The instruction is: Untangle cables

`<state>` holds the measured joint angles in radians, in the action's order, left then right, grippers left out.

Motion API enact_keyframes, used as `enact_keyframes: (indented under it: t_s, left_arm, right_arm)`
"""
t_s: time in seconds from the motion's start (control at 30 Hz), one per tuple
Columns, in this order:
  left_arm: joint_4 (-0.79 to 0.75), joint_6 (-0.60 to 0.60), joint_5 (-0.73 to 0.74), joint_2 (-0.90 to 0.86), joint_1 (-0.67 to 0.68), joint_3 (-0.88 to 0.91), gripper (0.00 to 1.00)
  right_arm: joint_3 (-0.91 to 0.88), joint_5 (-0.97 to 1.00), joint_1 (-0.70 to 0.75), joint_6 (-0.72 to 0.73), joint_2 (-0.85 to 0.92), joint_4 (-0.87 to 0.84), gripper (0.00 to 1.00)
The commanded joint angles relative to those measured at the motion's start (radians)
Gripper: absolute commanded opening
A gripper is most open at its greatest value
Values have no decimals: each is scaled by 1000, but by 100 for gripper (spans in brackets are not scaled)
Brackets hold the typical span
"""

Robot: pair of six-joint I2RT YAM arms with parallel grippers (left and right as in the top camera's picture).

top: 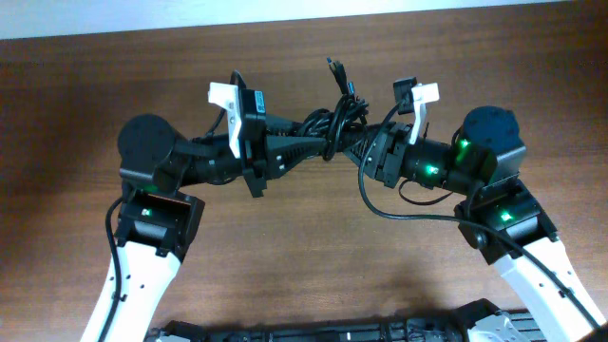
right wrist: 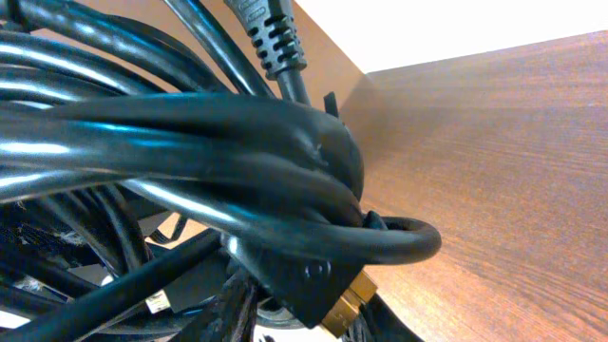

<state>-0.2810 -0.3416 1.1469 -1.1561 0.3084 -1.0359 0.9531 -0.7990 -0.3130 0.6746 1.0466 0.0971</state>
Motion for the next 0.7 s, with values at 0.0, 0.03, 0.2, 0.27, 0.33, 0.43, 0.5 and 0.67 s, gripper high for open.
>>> enact_keyframes:
  t_s: [0.0, 0.03, 0.2, 0.27, 0.33, 0.43, 0.5, 0.67]
  left_arm:
    - [-18, -6, 7, 3, 21, -16, 0]
    - [-18, -6, 6, 3, 28, -16, 0]
    - [-16, -6, -105, 3, 42, -16, 0]
    - [-16, -6, -167, 3, 42, -16, 0]
    - [-5, -6, -233, 3, 42, -16, 0]
    - [111, -80, -494, 3, 42, -16, 0]
    - [186, -181, -647, 3, 42, -16, 0]
    - [217, -250, -761, 3, 42, -16, 0]
  right_arm:
    - [14, 25, 0, -11, 9, -5, 24]
    - [14, 24, 0, -11, 9, -5, 20]
    - [14, -15, 0, -31, 9, -3, 4]
    - [14, -36, 0, -42, 9, 15, 4]
    - [14, -35, 0, -50, 9, 55, 4]
    - [14, -36, -1, -68, 9, 83, 4]
    - [14, -36, -1, -68, 9, 100, 4]
    - [14, -36, -1, -75, 9, 135, 4]
